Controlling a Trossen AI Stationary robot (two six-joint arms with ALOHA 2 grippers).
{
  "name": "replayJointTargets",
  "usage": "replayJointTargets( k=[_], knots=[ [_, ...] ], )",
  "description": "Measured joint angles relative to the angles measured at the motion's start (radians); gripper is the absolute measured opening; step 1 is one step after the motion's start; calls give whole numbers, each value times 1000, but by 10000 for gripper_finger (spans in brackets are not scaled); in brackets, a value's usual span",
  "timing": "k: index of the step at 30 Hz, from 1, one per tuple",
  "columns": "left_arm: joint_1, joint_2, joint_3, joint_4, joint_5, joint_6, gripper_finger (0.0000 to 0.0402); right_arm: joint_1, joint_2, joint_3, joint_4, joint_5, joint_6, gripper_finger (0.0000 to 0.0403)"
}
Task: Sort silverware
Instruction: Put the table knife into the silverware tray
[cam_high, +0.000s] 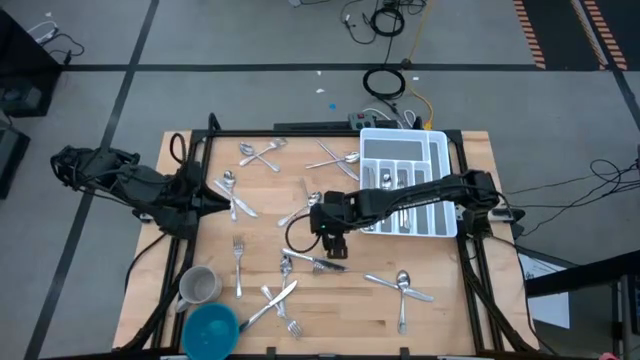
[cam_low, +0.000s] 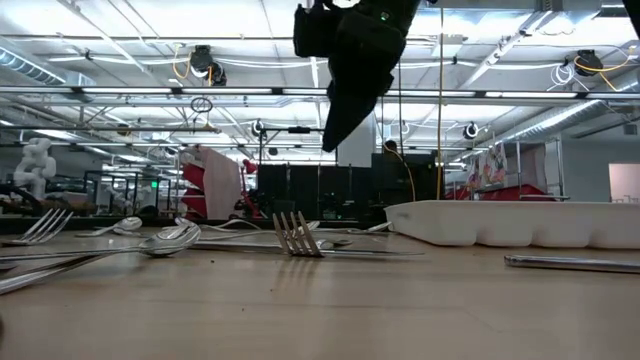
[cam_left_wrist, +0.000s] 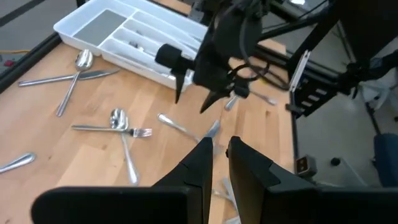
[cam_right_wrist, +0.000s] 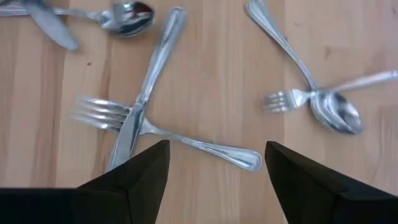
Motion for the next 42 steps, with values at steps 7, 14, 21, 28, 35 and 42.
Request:
replayJointTargets(
  k=[7, 14, 21, 28, 35, 42],
  knots=[
    [0, 5, 0, -90, -22, -3, 56, 102, 0, 0, 56, -31, -230, 258],
    [0, 5, 0, -106, -56, 2, 56, 131, 49, 1, 58, 45, 166, 258],
    [0, 5, 0, -108, -60, 3, 56, 160, 139, 1, 72, 60, 402, 258],
    [0, 6, 0, -109, -60, 4, 56, 164, 155, 1, 46, 60, 426, 258],
    [0, 7, 0, -108, -59, 22, 56, 179, 166, 1, 55, 58, 421, 258],
    [0, 7, 0, -109, -60, 30, 56, 188, 218, 1, 73, 38, 423, 258]
  ],
)
